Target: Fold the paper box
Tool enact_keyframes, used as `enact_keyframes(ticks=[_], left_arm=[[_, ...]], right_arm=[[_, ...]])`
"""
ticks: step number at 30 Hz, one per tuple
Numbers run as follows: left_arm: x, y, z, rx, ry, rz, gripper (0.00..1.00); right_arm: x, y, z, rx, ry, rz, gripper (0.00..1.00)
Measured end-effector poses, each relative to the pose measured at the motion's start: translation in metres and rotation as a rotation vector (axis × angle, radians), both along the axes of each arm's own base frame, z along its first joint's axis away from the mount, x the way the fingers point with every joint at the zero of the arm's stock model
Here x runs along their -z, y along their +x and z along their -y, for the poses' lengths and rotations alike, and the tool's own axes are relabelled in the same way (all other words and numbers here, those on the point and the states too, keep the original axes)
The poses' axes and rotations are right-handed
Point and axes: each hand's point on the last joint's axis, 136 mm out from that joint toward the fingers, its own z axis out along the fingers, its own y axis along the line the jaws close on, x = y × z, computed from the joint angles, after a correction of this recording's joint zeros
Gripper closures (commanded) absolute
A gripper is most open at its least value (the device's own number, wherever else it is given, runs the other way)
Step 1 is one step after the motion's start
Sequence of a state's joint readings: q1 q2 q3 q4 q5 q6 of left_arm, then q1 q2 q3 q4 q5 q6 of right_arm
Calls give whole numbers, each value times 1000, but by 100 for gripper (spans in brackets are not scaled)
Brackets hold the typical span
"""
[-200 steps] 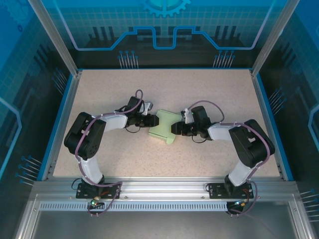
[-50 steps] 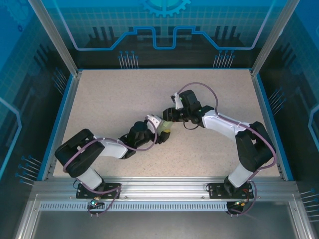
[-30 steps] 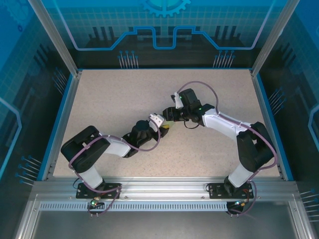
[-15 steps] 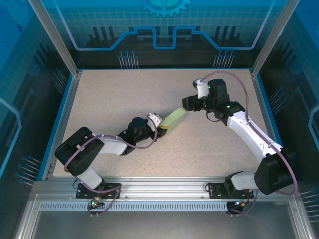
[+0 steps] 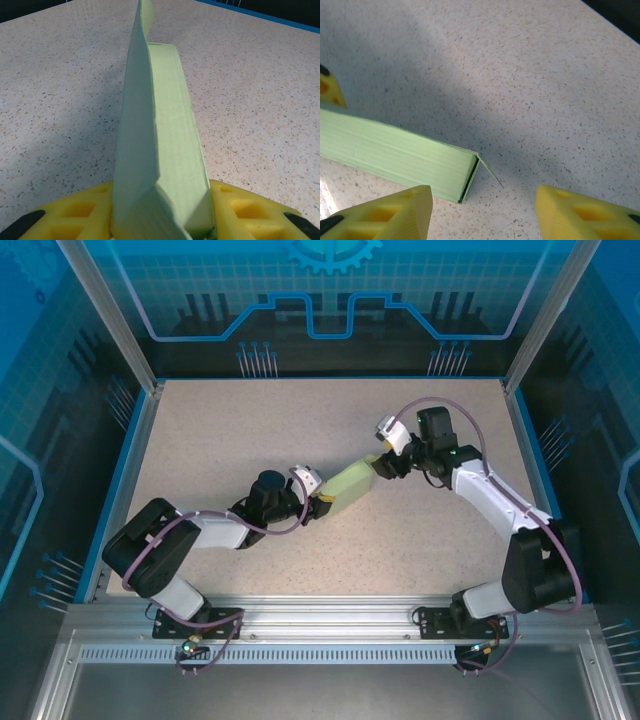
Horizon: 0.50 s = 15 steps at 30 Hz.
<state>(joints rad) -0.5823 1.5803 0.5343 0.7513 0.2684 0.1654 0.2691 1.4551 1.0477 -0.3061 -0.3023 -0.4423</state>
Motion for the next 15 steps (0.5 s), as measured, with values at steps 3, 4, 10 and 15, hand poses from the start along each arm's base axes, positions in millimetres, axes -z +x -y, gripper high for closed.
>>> enact_keyframes(ticks=[3,4,10,15], left_arm=[[-1,0,0,2,0,2,62],[-1,0,0,2,0,2,62],[2,0,-2,-1,6,-7,62],[2,0,-2,0,6,-7,62]], right_arm=[[19,1,-3,-60,-42,-24,47],[24,1,-4,-74,-49,-32,50],[37,0,-4,-114,-77,-42,63],[37,5,-1,-99,-102,-20,62]])
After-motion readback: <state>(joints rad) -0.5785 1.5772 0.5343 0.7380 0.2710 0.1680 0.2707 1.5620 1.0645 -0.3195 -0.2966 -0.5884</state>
